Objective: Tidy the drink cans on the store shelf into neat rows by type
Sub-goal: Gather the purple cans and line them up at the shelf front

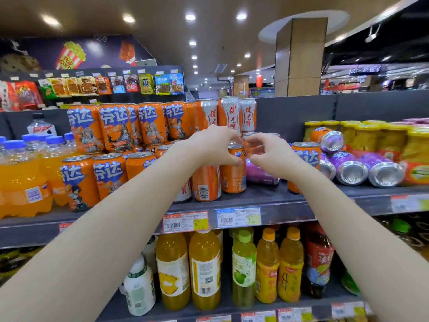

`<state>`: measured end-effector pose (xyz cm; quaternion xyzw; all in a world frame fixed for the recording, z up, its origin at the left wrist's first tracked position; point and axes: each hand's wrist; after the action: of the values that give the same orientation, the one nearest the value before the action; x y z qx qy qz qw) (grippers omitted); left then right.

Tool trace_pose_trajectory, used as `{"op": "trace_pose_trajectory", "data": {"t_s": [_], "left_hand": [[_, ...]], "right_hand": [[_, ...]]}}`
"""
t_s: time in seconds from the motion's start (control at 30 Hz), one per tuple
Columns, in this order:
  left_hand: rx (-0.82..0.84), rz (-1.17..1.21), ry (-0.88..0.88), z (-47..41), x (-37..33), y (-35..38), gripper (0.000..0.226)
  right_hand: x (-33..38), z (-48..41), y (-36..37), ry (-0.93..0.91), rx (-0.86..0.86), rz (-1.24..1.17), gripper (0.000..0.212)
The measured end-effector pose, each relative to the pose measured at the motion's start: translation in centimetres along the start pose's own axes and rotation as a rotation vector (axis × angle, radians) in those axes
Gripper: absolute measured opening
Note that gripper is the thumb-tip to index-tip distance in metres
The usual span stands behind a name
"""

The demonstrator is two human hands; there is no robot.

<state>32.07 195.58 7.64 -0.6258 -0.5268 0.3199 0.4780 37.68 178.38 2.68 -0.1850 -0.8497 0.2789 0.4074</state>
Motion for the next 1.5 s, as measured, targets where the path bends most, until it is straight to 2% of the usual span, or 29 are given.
{"op": "trace_pose_trajectory", "data": {"t_s": [0.07,0.23,0.3,0.4,0.57,0.73,0.87,1.0,1.1,1.2,1.27,1.33,1.37,1.43,1.5], "left_hand": [[0.005,-0.003,-0.002,-0.6,0.0,-0.1,0.062],[0.046,0.110,-0.008,-0.7,0.9,-0.4,0.055],[0.044,0.118,-0.035,-0.6,1.4,-0.3,0.054],[0.039,0.149,-0.092,-0.7,2.1,0.1,0.053],[0.027,0.221,-0.154,-1.2,2.5,0.4,0.049],[0.011,0.235,-0.158,-1.6,2.5,0.9,0.048],[0.026,0.185,-0.090,-1.3,2.1,0.6,0.054],[-0.029,0.173,0.013,-1.3,0.7,0.3,0.057],[-0.095,0.156,0.093,-1.6,-1.3,0.7,0.054],[-0.129,0.184,0.177,-2.0,-3.8,1.3,0.058],[-0.138,0.197,0.208,-2.5,-5.5,1.7,0.060],[-0.134,0.188,0.216,-3.0,-6.8,2.0,0.060],[-0.130,0.180,0.214,-3.3,-7.3,2.2,0.060],[-0.125,0.177,0.205,-3.8,-8.0,2.6,0.060],[-0.116,0.217,0.196,-4.5,-8.4,3.1,0.062]], "right_hand": [[-0.3,0.1,0.6,0.002,-0.038,0.197,0.048],[-1.8,-0.3,2.8,0.040,0.158,0.584,0.051],[-2.1,-0.5,3.4,-0.002,0.135,0.712,0.057],[-2.2,-0.8,4.1,-0.046,0.045,0.796,0.053],[-2.3,-0.7,4.0,0.009,-0.047,0.579,0.055],[-1.8,0.2,3.1,0.137,-0.266,-0.002,0.059],[-1.6,1.3,3.7,0.216,-0.254,-0.243,0.066],[-1.1,2.4,3.6,0.258,-0.136,-0.183,0.066],[-0.7,4.1,2.8,0.267,-0.156,-0.032,0.048],[-1.0,6.1,1.0,0.214,-0.295,0.046,0.017],[-1.8,7.3,-0.6,0.201,-0.499,0.023,0.007],[-3.0,8.0,-2.2,0.225,-0.696,-0.041,0.013],[-3.6,8.2,-2.9,0.248,-0.719,-0.030,0.023],[-5.1,8.2,-3.7,0.322,-0.605,0.033,0.047],[-5.9,8.1,-4.1,0.374,-0.430,0.009,0.057]]}}
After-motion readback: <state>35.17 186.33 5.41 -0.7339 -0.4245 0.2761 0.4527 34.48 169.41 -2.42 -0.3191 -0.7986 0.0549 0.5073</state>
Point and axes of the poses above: each hand's wrist, its own z-axis away from the middle knuckle, its own y-axis out of the palm, x = y × z, and after that the axes turned 5 degrees about -z, right-handed
